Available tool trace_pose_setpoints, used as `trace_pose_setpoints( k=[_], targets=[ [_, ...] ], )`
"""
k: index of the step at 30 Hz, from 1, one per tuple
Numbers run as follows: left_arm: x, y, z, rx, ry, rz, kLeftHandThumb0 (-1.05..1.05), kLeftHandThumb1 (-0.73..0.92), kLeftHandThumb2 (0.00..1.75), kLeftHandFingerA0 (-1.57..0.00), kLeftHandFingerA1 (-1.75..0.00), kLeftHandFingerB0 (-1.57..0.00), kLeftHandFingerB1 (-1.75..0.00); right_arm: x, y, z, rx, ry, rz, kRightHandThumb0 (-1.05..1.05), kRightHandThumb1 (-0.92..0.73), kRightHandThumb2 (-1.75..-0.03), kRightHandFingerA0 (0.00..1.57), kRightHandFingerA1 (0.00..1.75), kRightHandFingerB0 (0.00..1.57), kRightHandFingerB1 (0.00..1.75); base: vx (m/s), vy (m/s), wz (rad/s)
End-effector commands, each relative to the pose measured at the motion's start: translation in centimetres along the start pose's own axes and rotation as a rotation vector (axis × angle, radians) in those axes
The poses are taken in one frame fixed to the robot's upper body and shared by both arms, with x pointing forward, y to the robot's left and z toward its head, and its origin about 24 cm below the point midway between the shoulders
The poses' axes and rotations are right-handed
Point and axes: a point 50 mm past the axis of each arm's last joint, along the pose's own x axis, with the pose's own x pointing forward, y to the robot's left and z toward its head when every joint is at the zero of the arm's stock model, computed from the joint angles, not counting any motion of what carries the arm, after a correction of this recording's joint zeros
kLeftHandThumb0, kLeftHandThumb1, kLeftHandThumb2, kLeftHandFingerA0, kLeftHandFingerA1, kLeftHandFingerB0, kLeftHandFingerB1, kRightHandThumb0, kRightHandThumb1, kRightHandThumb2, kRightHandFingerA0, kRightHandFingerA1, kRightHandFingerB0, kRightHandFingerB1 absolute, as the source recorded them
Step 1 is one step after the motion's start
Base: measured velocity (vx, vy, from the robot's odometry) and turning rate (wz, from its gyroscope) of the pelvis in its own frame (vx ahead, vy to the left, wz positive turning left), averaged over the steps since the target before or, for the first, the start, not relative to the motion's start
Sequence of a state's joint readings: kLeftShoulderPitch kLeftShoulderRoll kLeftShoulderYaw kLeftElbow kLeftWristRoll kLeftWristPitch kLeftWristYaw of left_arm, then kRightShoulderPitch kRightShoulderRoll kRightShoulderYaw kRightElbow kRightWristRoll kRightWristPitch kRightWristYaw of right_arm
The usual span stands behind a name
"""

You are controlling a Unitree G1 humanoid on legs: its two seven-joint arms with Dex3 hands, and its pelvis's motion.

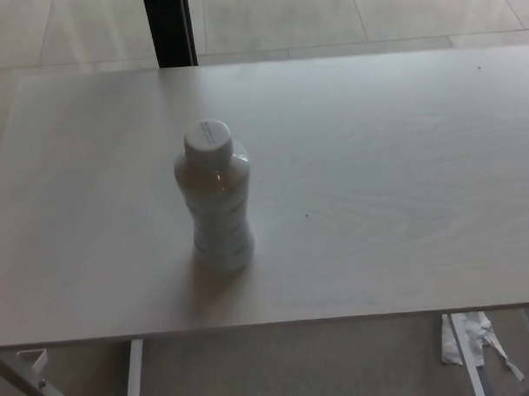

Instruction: Pick up a bottle and hand it

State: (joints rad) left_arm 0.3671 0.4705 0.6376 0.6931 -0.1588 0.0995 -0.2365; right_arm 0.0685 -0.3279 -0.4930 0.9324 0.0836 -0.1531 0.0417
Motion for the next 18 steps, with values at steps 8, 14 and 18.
trace_pose_setpoints(
  k=[8, 14, 18],
  targets=[
    [-4.2, 1.8, 14.4, 0.021, -0.543, 0.172, -0.73, 0.57, 0.57, -0.31, -0.84, -0.34, -0.54, 0.2, -3.9, 3.0, 0.252, -0.198, -0.131, -1.05, -0.40, -0.90, 0.38, 1.75, 0.20, 1.47, 0.00, 0.000, 0.00],
    [-6.7, -1.0, 21.1, 0.005, -0.787, 0.111, -0.88, 0.54, 0.57, -0.42, -0.92, -0.40, -0.68, 0.3, -4.0, 3.1, 0.273, -0.195, -0.127, -1.05, -0.38, -0.95, 0.56, 1.71, 0.22, 1.37, 0.00, 0.000, 0.00],
    [-8.1, -5.6, 24.9, 0.087, -0.899, -0.109, -0.79, 0.50, 0.56, -0.50, -0.69, -0.42, -0.48, 0.3, -3.9, 3.1, 0.268, -0.198, -0.125, -1.05, -0.34, -1.01, 0.63, 1.63, 0.34, 1.31, 0.00, 0.000, 0.00]
  ],
)
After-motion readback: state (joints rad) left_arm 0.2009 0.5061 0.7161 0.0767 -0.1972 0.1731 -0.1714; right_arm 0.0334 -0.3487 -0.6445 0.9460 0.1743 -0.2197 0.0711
